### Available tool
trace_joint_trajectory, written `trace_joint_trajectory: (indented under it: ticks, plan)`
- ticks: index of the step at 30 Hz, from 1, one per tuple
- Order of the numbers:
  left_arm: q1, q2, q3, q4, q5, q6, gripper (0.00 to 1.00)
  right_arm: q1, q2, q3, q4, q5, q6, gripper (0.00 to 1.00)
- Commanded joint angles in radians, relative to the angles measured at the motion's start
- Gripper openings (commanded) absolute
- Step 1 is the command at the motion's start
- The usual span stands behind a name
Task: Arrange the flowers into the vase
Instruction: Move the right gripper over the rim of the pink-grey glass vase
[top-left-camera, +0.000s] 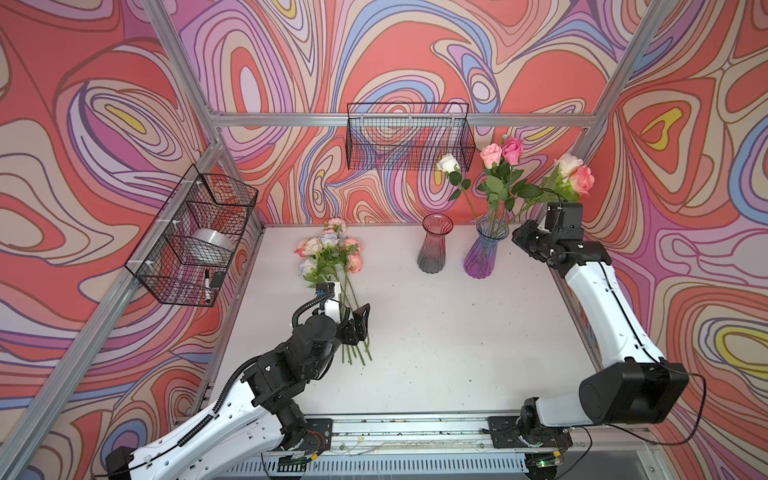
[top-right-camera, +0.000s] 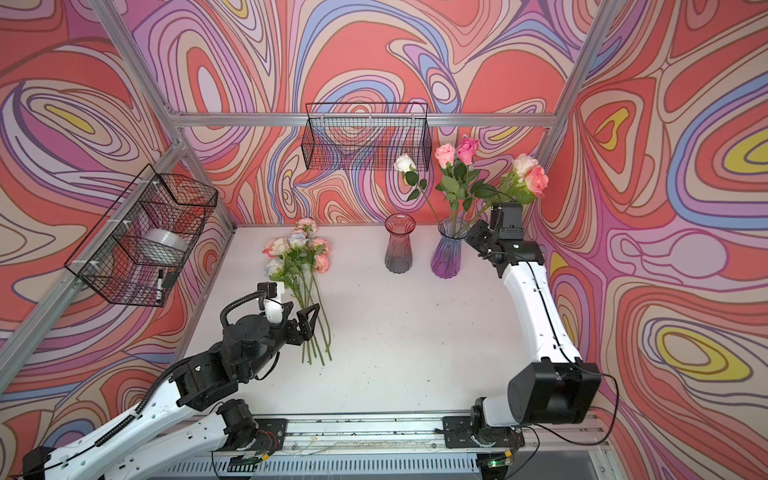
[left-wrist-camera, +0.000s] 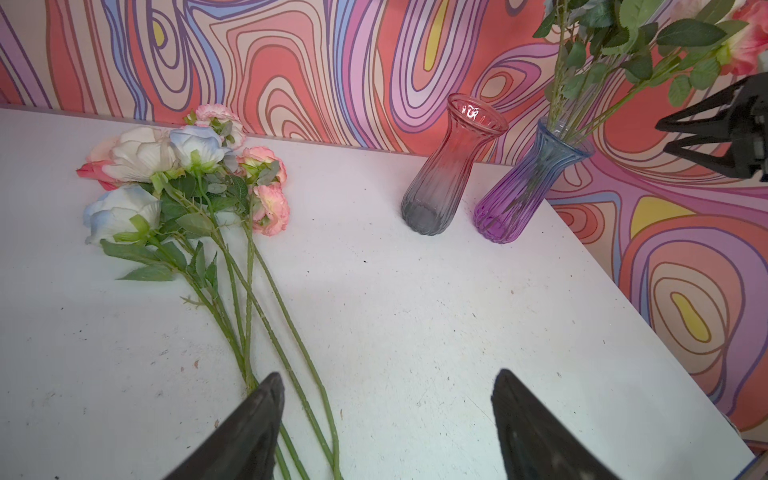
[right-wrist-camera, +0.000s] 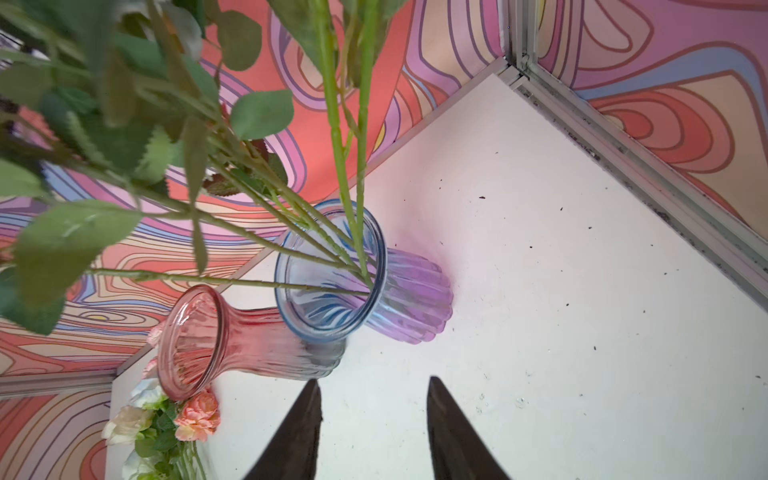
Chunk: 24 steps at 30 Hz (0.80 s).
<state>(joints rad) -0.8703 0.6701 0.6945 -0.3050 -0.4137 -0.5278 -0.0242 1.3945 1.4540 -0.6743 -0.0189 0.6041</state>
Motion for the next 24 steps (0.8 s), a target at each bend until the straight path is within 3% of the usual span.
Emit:
trace_joint_trajectory:
  ticks: [1, 5, 9, 14, 24]
  plan:
    - [0.007, -0.030, 0.010, -0.043, -0.027, -0.013, 0.79, 0.065, -0.073, -0.052, 0.040, -0.022, 0.061, 0.42]
    - [0.005, -0.050, 0.000, -0.056, -0.031, -0.028, 0.79, 0.244, -0.065, -0.033, 0.066, 0.046, 0.097, 0.42]
    - [0.005, -0.061, -0.012, -0.053, -0.024, -0.046, 0.79, 0.332, 0.027, -0.012, 0.123, 0.044, 0.139, 0.42]
    - [0.006, -0.075, -0.024, -0.058, -0.027, -0.057, 0.79, 0.349, 0.138, 0.041, 0.185, 0.092, 0.159, 0.46]
    - [0.005, -0.120, -0.061, -0.047, -0.066, -0.077, 0.78, 0.349, 0.370, 0.241, 0.132, 0.132, 0.135, 0.48]
